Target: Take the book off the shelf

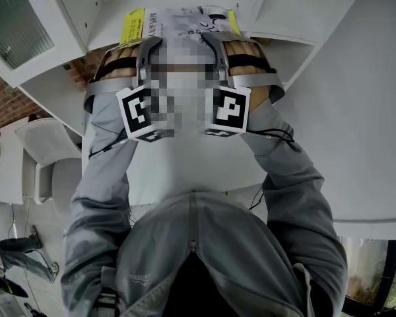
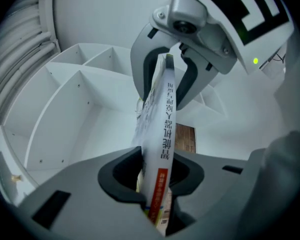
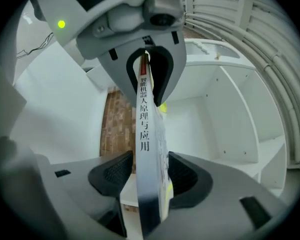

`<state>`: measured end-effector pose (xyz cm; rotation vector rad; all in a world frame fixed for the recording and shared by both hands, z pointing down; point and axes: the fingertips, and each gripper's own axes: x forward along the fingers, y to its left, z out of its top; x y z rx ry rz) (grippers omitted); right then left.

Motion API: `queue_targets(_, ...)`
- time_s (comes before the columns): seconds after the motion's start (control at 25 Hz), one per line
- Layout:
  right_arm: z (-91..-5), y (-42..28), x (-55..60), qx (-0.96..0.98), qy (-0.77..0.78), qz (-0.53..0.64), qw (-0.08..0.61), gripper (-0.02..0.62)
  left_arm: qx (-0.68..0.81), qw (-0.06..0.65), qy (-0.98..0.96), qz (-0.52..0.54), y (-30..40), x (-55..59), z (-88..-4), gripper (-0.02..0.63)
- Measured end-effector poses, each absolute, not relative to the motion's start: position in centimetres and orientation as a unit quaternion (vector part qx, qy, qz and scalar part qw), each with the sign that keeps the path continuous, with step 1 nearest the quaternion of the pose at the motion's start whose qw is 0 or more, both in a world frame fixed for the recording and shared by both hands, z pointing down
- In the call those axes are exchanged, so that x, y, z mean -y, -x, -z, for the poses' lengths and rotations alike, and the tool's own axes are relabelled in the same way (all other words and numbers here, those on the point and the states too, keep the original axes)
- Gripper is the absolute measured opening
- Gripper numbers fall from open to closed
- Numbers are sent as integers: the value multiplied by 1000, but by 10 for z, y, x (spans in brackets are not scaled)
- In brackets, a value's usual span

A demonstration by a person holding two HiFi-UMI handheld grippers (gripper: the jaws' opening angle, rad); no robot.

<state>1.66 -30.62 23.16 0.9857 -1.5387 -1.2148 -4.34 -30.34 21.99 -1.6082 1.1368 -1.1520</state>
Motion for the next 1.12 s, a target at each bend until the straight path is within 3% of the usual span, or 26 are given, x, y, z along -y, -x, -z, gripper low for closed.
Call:
queue_targets(0.12, -233, -15, 308, 623, -409, 495, 446, 216, -456, 415, 637, 463, 42, 294, -222, 103)
queue_targets(0.2, -231, -14, 306, 616, -419, 504, 437, 127, -455, 417, 635, 464, 41, 289, -226, 103)
queue_targets(0.28, -232, -12, 302, 610, -420, 509, 437, 101, -457, 421, 633, 462, 43, 285, -228, 103)
queue_targets(0.88, -263, -7, 255, 627, -390, 515, 437, 81, -441, 446, 616, 476, 46, 240, -252, 89)
queue_targets(1.12, -314, -2, 251, 647, -361, 489, 460, 81, -415, 406, 644, 498, 52, 236, -305, 86)
